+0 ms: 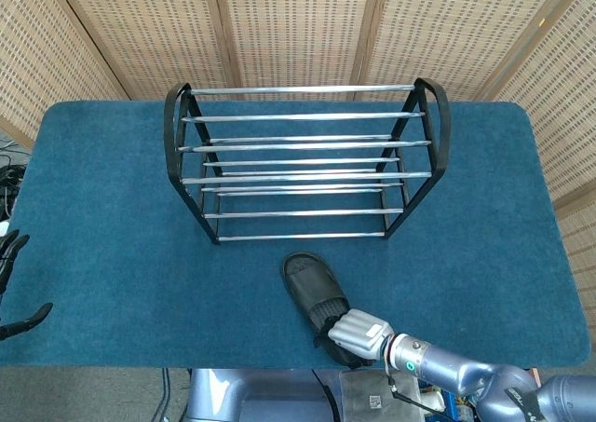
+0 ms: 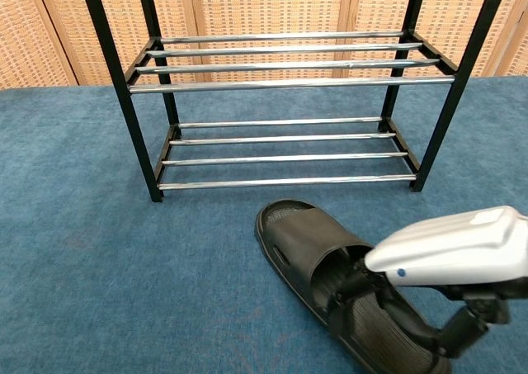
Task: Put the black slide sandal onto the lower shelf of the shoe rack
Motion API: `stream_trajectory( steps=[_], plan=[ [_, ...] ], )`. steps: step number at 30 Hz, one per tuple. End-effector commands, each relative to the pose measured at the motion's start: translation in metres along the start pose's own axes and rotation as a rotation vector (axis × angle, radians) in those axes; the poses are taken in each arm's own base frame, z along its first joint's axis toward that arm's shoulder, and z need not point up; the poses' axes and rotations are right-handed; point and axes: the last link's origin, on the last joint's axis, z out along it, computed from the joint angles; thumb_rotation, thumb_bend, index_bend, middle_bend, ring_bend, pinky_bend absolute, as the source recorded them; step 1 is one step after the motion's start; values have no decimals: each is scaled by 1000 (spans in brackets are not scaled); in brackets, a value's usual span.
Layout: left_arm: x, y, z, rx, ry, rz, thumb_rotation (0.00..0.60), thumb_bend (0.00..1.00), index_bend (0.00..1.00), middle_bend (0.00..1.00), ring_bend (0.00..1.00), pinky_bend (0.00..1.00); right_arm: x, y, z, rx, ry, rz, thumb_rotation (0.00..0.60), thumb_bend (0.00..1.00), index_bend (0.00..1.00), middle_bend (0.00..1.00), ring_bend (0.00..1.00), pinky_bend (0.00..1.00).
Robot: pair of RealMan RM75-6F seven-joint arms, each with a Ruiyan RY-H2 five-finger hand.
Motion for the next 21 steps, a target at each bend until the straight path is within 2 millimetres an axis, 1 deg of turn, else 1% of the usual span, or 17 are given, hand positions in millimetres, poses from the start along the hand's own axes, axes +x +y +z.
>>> stream_trajectory(
  steps=[1,6,9,11,15,17,18,21],
  plan=[
    [1,-1,0,0,2,-4,600,239,0,0,0,0,7,-6,12,14,78,-30,600,1000,244,278,179,277],
    [2,-2,0,0,0,-8,600,239,0,0,0,0,16,-17,15,56,175,-77,600,1000,275,306,179,277],
    [2,-2,1,-1,-2,-8,600,239,0,0,0,0,21,-19,19,74,225,-124,600,1000,282,308,179,277],
    [2,-2,1,-2,-3,-9,600,238,0,0,0,0,26,-18,23,85,272,-186,600,1000,294,314,179,277],
    [1,-2,1,-1,-6,-9,600,238,0,0,0,0,36,-13,36,90,319,-302,600,1000,307,323,179,276],
    [1,-2,2,-1,-9,-7,600,238,0,0,0,0,39,-7,44,75,310,-339,600,1000,311,326,180,276],
    [0,-2,2,-1,-13,-7,600,238,0,0,0,0,42,-1,51,53,292,-356,600,1000,314,329,181,273],
    [0,-3,4,2,-17,-8,600,239,0,0,0,0,48,2,62,27,262,-370,600,1000,321,335,185,266]
  ],
)
